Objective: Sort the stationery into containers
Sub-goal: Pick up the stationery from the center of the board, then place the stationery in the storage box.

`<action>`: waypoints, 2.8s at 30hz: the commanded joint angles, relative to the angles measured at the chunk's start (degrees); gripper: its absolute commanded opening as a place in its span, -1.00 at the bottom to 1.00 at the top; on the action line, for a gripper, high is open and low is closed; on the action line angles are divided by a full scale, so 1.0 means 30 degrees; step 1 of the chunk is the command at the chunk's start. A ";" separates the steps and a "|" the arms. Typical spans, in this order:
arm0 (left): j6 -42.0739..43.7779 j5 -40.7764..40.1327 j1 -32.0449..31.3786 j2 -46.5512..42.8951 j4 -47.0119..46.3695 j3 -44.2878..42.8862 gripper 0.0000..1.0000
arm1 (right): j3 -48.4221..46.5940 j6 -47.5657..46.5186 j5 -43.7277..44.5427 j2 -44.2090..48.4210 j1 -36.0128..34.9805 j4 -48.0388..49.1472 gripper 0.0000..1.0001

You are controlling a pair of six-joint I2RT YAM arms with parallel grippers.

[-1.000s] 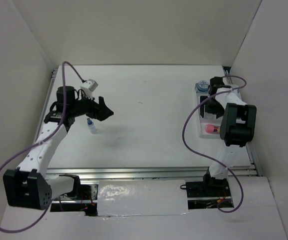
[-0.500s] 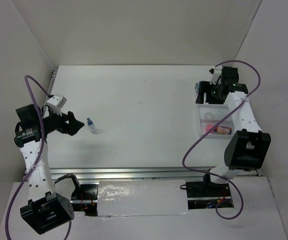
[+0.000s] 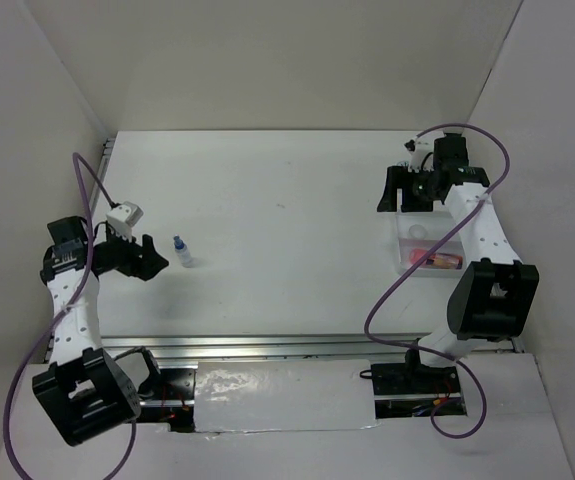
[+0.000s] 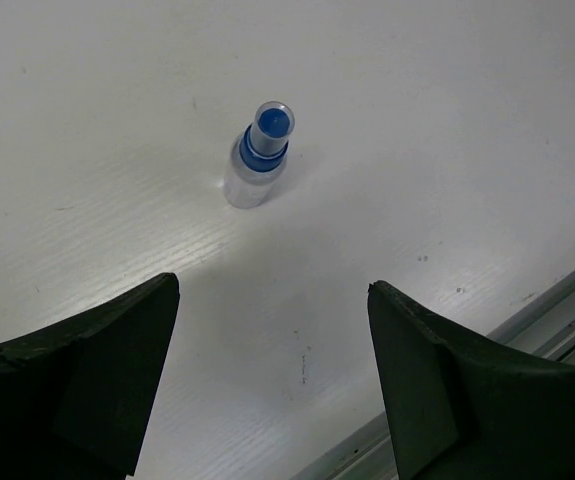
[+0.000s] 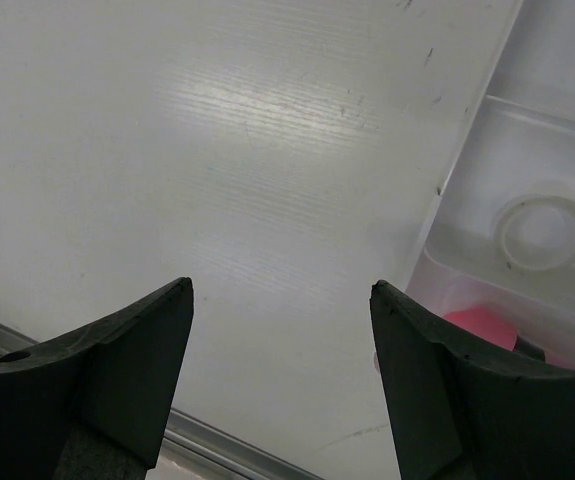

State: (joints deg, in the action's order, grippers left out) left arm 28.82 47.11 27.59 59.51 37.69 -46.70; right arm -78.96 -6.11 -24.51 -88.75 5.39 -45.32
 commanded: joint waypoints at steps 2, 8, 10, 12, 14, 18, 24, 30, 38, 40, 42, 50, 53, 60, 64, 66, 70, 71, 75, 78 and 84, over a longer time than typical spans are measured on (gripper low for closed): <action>0.1642 0.0203 -0.0377 0.0962 -0.1840 0.0448 0.75 | -0.0106 -0.0278 -0.0471 0.0083 -0.0184 -0.0566 0.56; 0.2405 0.0849 -0.1257 0.2460 -0.3041 0.0507 0.67 | 0.0011 -0.0424 -0.0589 0.0052 -0.0214 -0.0713 0.56; 0.2318 0.0849 -0.1550 0.3044 -0.3422 0.0507 0.65 | 0.0069 -0.0599 -0.0443 0.0052 -0.0214 -0.0801 0.56; 0.2173 0.0878 -0.1932 0.3484 -0.4007 0.0536 0.64 | 0.0098 -0.0630 -0.0384 0.0023 -0.0214 -0.0860 0.56; 0.1939 0.0791 -0.2311 0.3689 -0.4998 0.0711 0.63 | 0.0186 -0.0659 -0.0442 -0.0094 -0.0185 -0.0890 0.56; 0.0708 0.0294 -0.3190 0.4187 -0.6673 0.0888 0.64 | 0.0245 -0.0630 -0.0559 -0.0094 -0.0185 -0.0919 0.55; -0.0083 -0.0498 -0.4422 0.5505 -0.8138 0.0683 0.63 | 0.0216 -0.0630 -0.0648 -0.0270 -0.0185 -0.0977 0.54; -0.0846 -0.0967 -0.5037 0.6209 -0.9163 0.0625 0.51 | 0.0420 -0.0630 -0.0677 -0.0212 -0.0213 -0.0919 0.54; -0.1783 -0.1553 -0.5536 0.6444 -1.0190 0.0596 0.00 | 0.0597 -0.0513 -0.0970 -0.0329 -0.0272 -0.0802 0.52; -0.1813 -0.1612 -0.5565 0.6649 -1.0074 0.0478 -0.23 | 0.0568 -0.0542 -0.0970 -0.0270 -0.0331 -0.0830 0.52; -0.1871 -0.1554 -0.5624 0.6882 -0.9899 0.0215 -0.38 | 0.0538 -0.0630 -0.0882 -0.0153 -0.0506 -0.0831 0.51; -0.3275 -0.0444 -0.5944 0.5919 -0.9284 -0.0751 -1.00 | 0.0392 -0.0512 -0.1466 0.0490 -0.2317 -0.0743 0.52; -0.4914 0.0639 -0.6412 0.4865 -0.9136 -0.1366 -1.00 | 0.0304 -0.0571 -0.2578 0.1018 -0.3697 -0.0655 0.53; -1.6074 0.3312 -0.8374 0.1584 -1.4990 -0.1047 -1.00 | -0.0280 -0.0629 -0.6327 0.2718 -0.6803 0.0109 0.64; -1.8652 0.2724 -1.0686 0.0761 -1.6574 -0.1133 -1.00 | -0.1921 -0.0806 -0.8292 0.1869 -0.8123 -0.0949 0.62; -2.1170 0.3073 -1.1275 0.0790 -1.8562 -0.0521 -1.00 | -0.1865 -0.0659 -0.8673 0.1839 -0.8503 -0.0452 0.63; -2.3342 0.2607 -1.2946 0.0732 -2.0150 0.0184 -1.00 | -0.2359 -0.0600 -0.9522 0.1460 -1.0198 -0.0332 0.63; -2.3578 0.2577 -1.2977 0.0789 -2.0442 0.0359 -1.00 | -0.2594 -0.0658 -0.9582 0.1342 -1.0523 -0.0594 0.63; -2.5067 0.2724 -1.2977 0.1257 -2.1318 0.0330 -1.00 | -0.3152 -0.0046 -0.9670 0.0581 -1.1959 -0.0363 0.62; -2.6039 0.2841 -1.3006 0.1434 -2.2376 0.0828 -1.00 | -0.3823 0.0162 -0.9583 -0.0267 -1.2868 -0.0362 0.62; -2.6187 0.2607 -1.3006 0.1201 -2.2203 0.1034 -1.00 | -0.5232 0.0628 -0.8032 -0.1908 -1.4186 -0.0159 0.58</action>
State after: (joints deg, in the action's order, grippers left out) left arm -47.03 54.33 -11.35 63.79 -24.14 -43.72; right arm -91.09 -5.61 -50.61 -92.90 -35.66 -47.16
